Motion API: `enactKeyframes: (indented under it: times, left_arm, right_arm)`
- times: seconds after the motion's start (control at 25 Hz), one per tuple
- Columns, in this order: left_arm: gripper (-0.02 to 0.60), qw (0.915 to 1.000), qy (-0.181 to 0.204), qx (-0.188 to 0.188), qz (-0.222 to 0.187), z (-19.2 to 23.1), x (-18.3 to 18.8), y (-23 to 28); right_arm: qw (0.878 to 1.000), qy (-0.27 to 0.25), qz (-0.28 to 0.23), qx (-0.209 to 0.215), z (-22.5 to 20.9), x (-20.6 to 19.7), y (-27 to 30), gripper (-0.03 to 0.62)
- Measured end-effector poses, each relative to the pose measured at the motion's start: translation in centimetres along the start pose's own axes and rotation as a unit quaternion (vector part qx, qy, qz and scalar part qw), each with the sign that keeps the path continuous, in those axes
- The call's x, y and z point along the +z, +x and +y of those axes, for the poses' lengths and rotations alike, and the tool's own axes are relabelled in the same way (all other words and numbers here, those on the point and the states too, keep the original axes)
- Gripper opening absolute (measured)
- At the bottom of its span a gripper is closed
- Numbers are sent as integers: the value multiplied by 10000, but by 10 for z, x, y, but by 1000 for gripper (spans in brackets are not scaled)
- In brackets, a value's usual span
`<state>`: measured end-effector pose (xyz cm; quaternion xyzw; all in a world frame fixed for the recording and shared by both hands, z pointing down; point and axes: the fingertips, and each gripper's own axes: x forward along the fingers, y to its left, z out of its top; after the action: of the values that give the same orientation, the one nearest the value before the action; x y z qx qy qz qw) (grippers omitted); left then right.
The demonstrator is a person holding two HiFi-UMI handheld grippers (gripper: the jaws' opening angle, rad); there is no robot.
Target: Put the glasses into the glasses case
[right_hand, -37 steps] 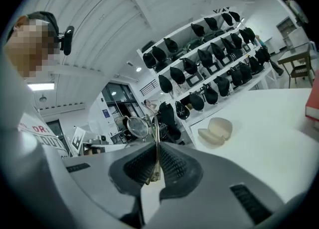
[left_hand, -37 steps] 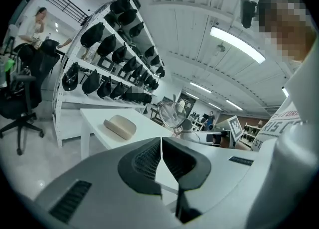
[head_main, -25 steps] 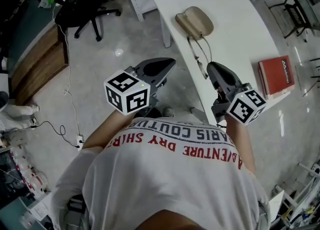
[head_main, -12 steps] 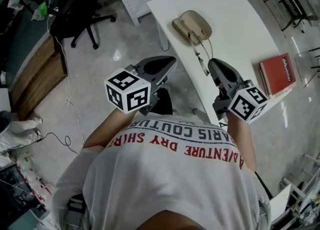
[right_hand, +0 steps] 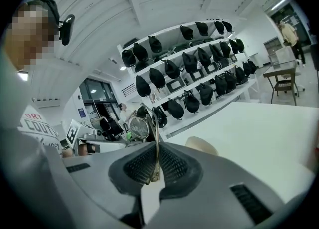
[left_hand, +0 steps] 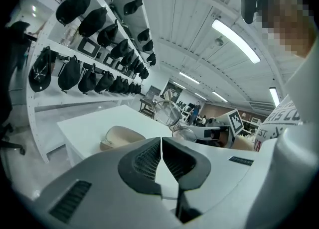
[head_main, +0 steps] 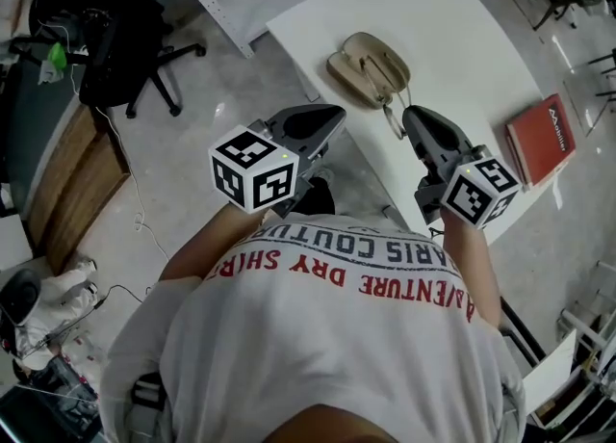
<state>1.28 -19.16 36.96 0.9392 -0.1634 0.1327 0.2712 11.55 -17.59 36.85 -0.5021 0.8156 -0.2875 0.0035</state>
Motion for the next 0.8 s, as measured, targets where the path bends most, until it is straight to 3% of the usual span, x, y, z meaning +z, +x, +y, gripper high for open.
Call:
enactKeyframes:
  times: [0.24,0.8]
  left_arm:
    - [28,9996,-32,-207,175,48,21,14]
    - [29,9969,-25,-568,546,89,22,48]
  right_arm:
    - [9994,39,161,-302,-17,6,44,35]
    - [9922,-298,828,-884,-54,-22,74,35]
